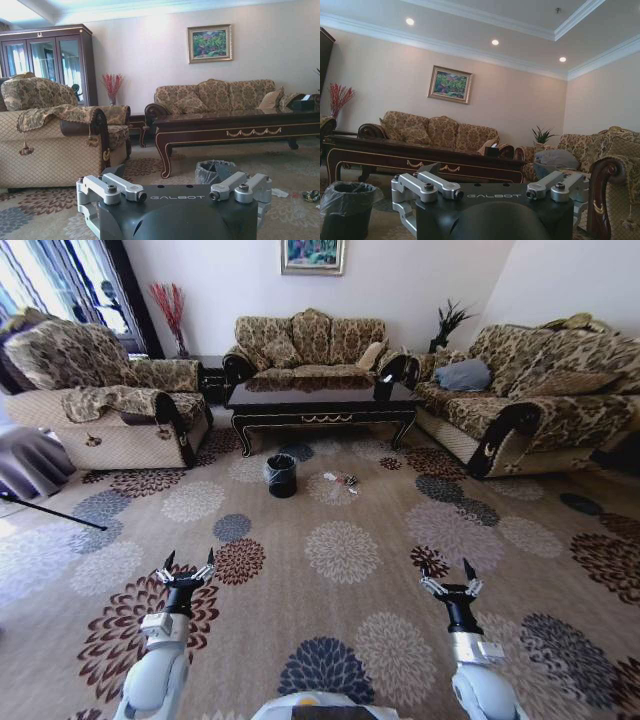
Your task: Move to the front of the table and pick up the trash from the floor, then place it into the trash bin.
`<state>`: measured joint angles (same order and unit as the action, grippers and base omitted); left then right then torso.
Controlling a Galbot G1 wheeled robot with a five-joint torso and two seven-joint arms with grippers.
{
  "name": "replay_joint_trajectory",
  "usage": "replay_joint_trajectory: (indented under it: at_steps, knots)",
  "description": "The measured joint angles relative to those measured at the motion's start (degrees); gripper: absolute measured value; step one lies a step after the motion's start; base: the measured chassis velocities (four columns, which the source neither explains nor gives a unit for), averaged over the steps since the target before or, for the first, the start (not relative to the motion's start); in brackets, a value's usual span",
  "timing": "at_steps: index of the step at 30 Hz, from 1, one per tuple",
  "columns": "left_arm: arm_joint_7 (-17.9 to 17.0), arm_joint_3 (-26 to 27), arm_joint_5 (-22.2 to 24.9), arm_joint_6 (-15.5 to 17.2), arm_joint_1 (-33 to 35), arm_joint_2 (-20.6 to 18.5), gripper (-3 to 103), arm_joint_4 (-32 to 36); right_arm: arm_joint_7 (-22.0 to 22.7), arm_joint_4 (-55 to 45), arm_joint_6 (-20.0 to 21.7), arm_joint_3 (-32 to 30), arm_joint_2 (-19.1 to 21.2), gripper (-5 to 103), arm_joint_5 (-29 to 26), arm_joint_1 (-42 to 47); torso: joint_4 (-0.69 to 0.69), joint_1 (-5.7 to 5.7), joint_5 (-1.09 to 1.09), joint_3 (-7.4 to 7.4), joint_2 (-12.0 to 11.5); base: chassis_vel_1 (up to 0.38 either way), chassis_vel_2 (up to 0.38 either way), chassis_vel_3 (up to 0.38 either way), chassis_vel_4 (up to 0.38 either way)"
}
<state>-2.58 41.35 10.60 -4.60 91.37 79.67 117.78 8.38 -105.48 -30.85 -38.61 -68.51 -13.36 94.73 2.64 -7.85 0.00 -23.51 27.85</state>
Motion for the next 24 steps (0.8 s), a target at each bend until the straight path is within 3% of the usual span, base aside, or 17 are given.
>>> replay_joint_trajectory:
  at_steps: [24]
  knots:
    - [0.0,0.1,-0.1,-0.2,0.4,0.2,100,0.4,0.1,-0.3,-0.4,-0.1,-0.4,100,0.0,0.4,0.0,2.03,0.0,3.72,-5.8,0.0,0.0,0.0,0.0]
